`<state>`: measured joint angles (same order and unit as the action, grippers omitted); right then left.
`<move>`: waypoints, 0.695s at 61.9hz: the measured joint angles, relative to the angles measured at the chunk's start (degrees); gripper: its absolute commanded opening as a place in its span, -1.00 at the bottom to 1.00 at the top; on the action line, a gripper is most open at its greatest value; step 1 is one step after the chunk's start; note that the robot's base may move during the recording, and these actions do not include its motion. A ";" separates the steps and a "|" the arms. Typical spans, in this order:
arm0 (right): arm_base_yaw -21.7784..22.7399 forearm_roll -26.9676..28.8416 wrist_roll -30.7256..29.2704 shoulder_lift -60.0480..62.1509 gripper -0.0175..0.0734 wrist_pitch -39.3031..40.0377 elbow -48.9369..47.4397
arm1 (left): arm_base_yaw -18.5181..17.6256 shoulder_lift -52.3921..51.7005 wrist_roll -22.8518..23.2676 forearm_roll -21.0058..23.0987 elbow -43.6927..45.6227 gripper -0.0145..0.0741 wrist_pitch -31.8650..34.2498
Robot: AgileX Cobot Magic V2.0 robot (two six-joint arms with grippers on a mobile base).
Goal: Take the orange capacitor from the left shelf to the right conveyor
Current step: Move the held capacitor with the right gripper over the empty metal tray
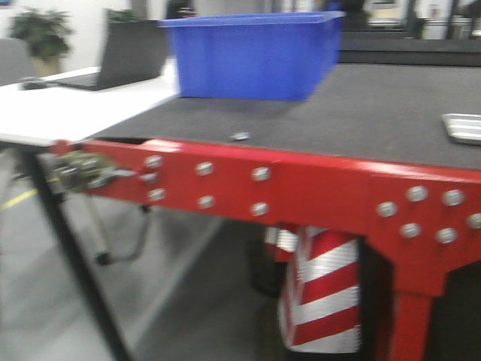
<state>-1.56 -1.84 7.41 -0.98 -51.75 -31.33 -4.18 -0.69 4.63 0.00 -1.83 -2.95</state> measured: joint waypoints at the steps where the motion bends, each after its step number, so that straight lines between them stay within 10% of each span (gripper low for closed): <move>1: 0.00 0.00 0.00 0.00 -0.31 0.00 0.00 | 0.00 0.00 0.00 0.00 0.00 -0.91 0.00; 43: 0.00 0.00 0.00 0.00 -0.31 0.00 0.00 | 0.00 0.00 0.00 0.00 0.00 -0.91 0.00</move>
<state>-1.56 -1.84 7.41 -0.98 -51.75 -31.33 -4.18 -0.69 4.63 0.00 -1.83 -2.95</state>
